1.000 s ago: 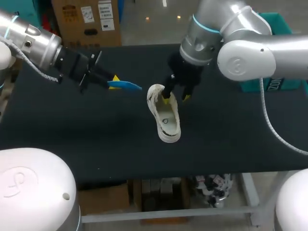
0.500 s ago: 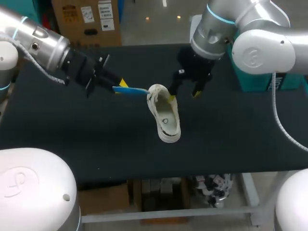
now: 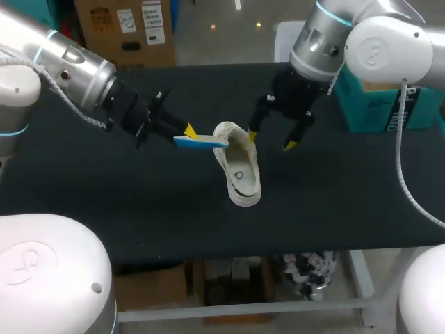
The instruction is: Open the shoe tongue, take the insole out of the shoe, put the insole back into the shoe, and pack the shoe into the shoebox
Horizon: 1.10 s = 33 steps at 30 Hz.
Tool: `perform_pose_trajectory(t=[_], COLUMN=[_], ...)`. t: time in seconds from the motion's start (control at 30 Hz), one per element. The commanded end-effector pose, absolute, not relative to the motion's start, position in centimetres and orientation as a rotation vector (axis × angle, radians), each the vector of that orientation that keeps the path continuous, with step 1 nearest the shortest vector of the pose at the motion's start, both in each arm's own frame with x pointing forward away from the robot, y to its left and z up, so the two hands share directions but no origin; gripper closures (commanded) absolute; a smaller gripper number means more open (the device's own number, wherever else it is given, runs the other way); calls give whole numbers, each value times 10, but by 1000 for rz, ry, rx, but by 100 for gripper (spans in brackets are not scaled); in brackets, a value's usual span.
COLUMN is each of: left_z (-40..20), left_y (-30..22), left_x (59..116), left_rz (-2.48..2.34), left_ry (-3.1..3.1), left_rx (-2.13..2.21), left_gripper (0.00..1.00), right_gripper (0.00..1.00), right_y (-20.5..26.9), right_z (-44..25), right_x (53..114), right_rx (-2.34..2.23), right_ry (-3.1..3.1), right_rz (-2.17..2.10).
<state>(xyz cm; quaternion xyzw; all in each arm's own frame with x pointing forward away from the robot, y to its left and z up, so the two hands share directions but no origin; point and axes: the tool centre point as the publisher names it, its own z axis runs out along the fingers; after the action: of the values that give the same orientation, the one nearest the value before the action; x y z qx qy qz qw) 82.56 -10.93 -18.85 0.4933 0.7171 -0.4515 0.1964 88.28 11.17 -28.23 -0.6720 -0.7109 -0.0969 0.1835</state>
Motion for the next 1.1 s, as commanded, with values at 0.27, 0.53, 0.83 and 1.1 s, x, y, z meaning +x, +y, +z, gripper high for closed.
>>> perform_pose_trajectory(t=[0.27,0.53,0.83,1.1], left_z=[-212,-225,-233,-237], left_y=[-128,-143,-147,-148], left_x=[814,814,813,813], left_rz=[-1252,-1245,-1245,-1240], left_ry=[1947,1929,1937,1940], left_rx=[1462,1512,1514,1507], left_gripper=[100,100,100,100], right_gripper=[0,0,0,0], right_y=[95,95,96,84], right_z=[-269,-269,-273,-285], right_x=[874,874,868,845], right_rx=[-2048,-2048,-2156,-2329], right_ry=[-1589,-1589,-1290,-868], right_rz=[-312,-312,-267,-428])
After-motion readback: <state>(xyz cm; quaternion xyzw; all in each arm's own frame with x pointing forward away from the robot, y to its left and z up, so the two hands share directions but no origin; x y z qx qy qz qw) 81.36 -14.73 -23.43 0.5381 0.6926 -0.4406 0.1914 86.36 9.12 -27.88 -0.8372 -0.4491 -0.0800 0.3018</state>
